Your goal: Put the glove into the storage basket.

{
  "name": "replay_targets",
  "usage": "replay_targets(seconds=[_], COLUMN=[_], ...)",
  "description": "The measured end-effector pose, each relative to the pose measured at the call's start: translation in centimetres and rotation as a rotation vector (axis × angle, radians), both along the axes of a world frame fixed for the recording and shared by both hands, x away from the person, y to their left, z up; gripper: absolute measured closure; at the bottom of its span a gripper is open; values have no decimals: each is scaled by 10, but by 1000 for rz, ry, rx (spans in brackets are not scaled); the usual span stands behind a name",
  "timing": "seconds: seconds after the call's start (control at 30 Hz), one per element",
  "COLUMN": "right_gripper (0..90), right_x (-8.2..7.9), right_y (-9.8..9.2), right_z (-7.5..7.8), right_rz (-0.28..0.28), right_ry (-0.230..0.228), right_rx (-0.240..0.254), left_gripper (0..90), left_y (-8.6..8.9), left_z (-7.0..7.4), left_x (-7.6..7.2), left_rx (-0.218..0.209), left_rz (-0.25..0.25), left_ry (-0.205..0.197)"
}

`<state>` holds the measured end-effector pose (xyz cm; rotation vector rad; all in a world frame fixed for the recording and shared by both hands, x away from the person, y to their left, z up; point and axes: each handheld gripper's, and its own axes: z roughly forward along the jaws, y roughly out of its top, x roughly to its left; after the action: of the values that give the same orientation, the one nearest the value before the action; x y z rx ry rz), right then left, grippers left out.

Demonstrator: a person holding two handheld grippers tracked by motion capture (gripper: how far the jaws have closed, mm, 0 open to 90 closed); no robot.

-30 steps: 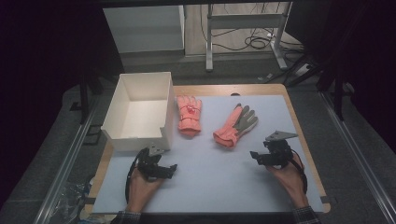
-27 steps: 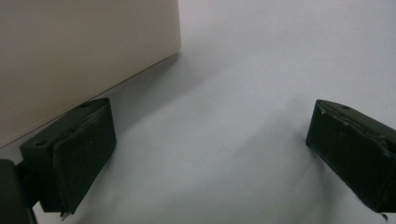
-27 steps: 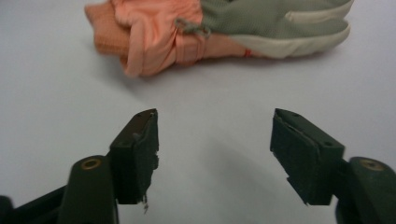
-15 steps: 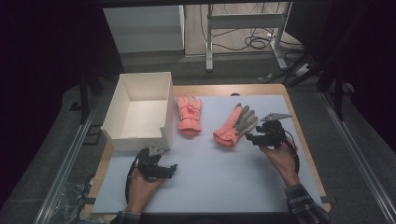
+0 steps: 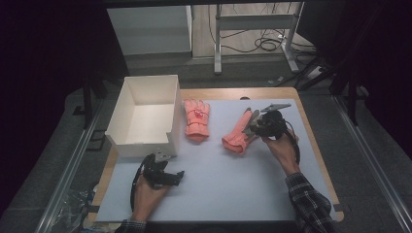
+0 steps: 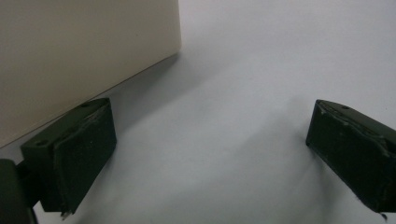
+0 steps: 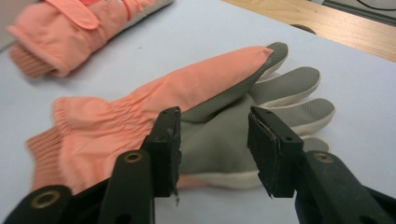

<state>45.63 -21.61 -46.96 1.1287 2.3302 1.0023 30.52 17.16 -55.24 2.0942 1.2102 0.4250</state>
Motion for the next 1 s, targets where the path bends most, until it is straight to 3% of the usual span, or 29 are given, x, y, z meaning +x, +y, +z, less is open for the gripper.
replay_targets(seconds=[0.2, 0.33, 0.43, 0.57, 0.6, 0.63, 0.7, 0.77, 0.93, 1.0], right_gripper=[414, 399, 418, 514, 606, 606, 742, 812, 859, 863], right_x=[14, 21, 25, 22, 20, 20, 20, 18, 17, 18], right_y=[6, 7, 6, 9, 9, 9, 8, 10, 13, 10], right_z=[-12, -23, -31, -38, -39, -39, -38, -37, -34, -32], right_rz=[-26, -38, -38, -49, -67, -67, -81, -76, -69, -70], right_ry=[28, 48, 82, 63, 57, 57, 62, 56, 56, 72], right_rx=[-14, -55, -32, -57, -62, -62, -60, -72, -84, -54], left_gripper=[16, 16, 16, 16, 16, 16, 16, 16, 17, 16], left_y=[0, 0, 0, 0, 0, 0, 0, 0, 0, 0], left_z=[0, 0, 0, 0, 0, 0, 0, 0, 0, 0], left_x=[0, 0, 0, 0, 0, 0, 0, 0, 0, 0], left_rx=[-1, -1, -1, 0, 0, 0, 0, 0, 0, 0], left_rz=[1, 1, 0, 0, 0, 0, 0, 0, 0, 0], left_ry=[-1, 0, 0, 0, 0, 0, 0, 0, 0, 0])
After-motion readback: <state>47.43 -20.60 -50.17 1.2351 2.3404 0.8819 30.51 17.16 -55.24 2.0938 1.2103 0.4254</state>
